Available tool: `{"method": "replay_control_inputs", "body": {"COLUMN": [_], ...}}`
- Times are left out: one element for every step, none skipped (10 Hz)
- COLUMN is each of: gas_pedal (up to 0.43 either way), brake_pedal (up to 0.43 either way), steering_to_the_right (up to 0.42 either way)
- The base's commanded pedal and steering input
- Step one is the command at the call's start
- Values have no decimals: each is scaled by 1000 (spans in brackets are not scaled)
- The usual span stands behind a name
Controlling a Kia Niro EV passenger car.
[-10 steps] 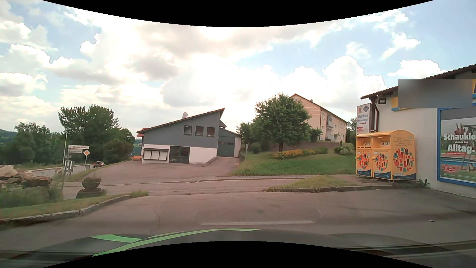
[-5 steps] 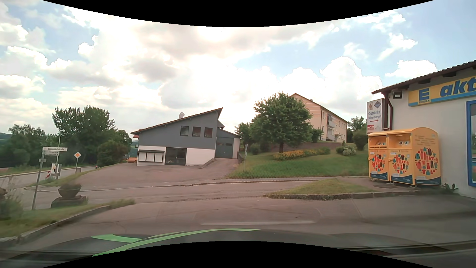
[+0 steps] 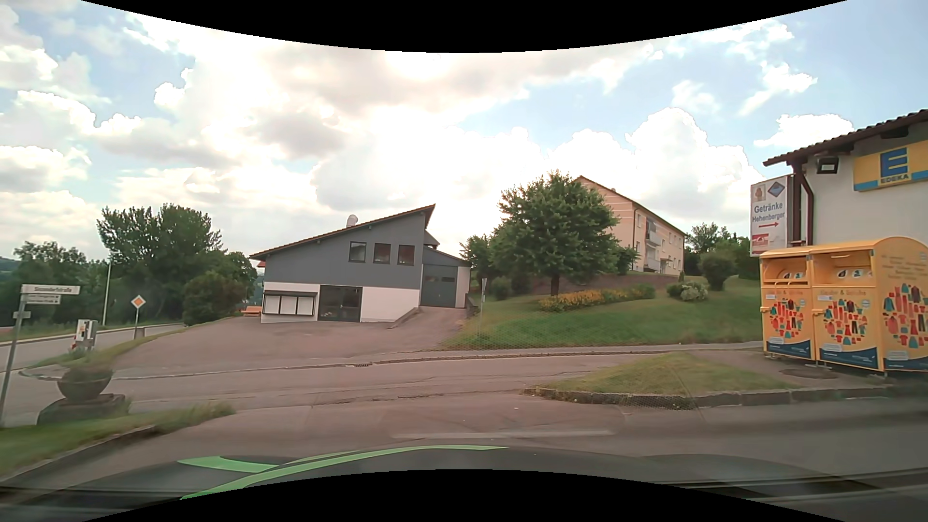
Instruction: Follow the waypoints while adhering to traffic rules and regulations
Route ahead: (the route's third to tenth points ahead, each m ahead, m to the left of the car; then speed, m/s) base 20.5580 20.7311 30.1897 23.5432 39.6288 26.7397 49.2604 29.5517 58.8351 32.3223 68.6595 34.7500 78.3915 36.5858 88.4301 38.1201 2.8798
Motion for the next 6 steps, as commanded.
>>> {"method": "replay_control_inputs", "body": {"gas_pedal": [0, 0, 0, 0, 0, 0], "brake_pedal": [0, 0, 30, 61, 79, 110], "steering_to_the_right": [-33, -60, -90, -111, -120, -125]}}
